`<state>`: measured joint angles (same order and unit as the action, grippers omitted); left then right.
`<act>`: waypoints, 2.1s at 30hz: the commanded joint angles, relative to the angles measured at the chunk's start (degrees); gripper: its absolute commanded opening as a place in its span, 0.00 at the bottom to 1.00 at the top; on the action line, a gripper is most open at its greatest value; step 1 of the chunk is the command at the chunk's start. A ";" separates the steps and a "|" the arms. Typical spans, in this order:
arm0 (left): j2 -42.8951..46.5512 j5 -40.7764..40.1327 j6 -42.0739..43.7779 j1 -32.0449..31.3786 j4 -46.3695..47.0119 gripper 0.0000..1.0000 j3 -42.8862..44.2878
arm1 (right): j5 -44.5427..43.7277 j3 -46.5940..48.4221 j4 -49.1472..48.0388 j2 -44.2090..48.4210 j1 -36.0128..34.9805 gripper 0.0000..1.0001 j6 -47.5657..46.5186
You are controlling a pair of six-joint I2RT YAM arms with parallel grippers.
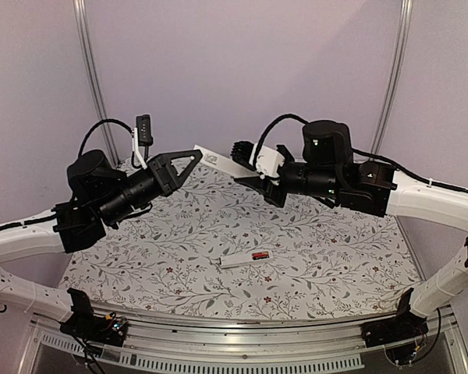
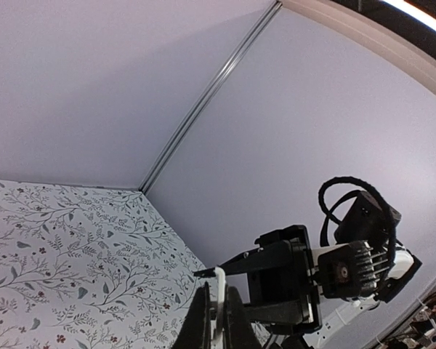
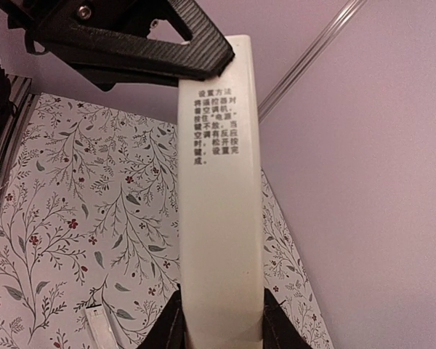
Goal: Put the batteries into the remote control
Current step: Pass from the left arm to the right, then pass from the right arm to the left
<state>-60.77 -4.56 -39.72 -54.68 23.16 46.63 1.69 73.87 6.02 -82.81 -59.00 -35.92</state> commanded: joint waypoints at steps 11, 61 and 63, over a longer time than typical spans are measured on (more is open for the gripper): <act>3.82 -6.81 8.22 1.72 -8.03 0.75 -1.73 | -3.58 1.27 7.22 -0.88 0.28 0.00 -0.97; -25.93 15.54 73.70 2.46 -21.86 0.73 1.88 | 20.32 7.00 33.03 -16.87 10.79 0.06 -5.12; -25.88 15.79 73.52 2.60 -22.65 0.68 2.05 | 20.60 6.91 33.09 -16.16 10.79 0.06 -5.21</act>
<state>-86.28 11.11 33.93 -53.08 0.32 49.21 19.99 79.57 38.50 -102.15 -48.40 -40.36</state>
